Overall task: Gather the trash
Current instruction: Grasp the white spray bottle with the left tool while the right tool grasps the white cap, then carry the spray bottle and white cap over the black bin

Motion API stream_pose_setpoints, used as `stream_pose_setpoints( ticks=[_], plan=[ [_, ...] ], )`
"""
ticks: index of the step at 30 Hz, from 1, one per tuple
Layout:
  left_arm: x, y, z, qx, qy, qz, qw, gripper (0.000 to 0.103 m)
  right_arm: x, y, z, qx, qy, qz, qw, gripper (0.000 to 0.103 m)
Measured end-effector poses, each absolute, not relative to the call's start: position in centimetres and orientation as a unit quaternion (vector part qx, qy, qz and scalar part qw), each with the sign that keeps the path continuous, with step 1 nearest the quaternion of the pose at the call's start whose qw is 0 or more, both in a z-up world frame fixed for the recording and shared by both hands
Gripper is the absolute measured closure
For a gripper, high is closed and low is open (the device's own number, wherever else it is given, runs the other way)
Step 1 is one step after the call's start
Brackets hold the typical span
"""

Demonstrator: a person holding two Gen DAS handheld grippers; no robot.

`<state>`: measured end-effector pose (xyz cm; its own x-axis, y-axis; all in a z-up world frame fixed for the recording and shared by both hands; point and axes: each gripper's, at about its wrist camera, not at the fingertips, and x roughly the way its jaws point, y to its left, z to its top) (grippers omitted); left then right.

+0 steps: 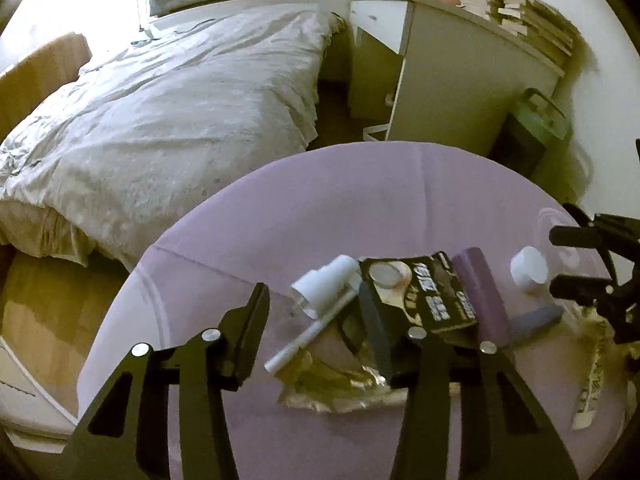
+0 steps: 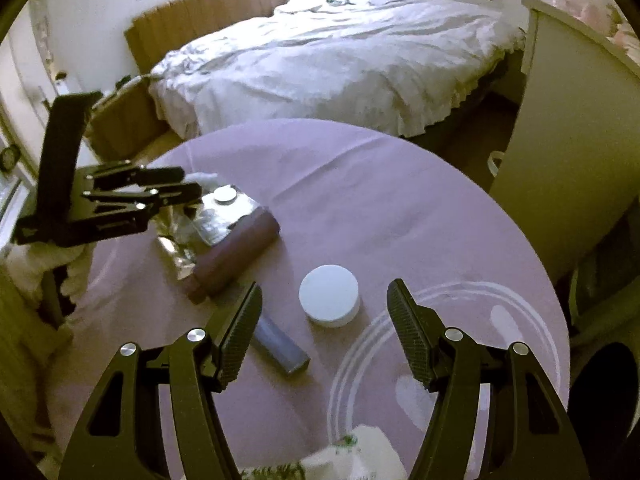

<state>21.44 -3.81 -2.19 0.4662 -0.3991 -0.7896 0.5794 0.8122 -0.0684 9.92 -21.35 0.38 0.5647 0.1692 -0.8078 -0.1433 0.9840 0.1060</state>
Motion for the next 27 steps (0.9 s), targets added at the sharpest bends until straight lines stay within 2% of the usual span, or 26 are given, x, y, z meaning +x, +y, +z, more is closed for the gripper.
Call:
stream_pose_setpoints(
  ticks=[3,10,16,27],
  plan=[
    [22.0,-3.6,-2.7,0.087,0.435,-0.288,0.849,0.068,10.5,-21.0,-0.5,0.01,0.468,0.086,0.88,0.04],
    [21.3,-2.9,-2.9,0.048,0.427,-0.277,0.859,0.075,10.9,-20.8,-1.9,-0.014,0.472,0.076,0.878,0.066],
    [20.2,-1.6,-1.9,-0.01,0.419,-0.271,0.866,0.075,9.7,-22.0,-1.0,0.025,0.452,0.076,0.888,0.066],
    [13.9,-2.0,6.1,-0.089,0.347,-0.319,0.877,0.075,3.5,-26.4,4.0,0.109,0.387,0.082,0.912,0.066]
  ],
)
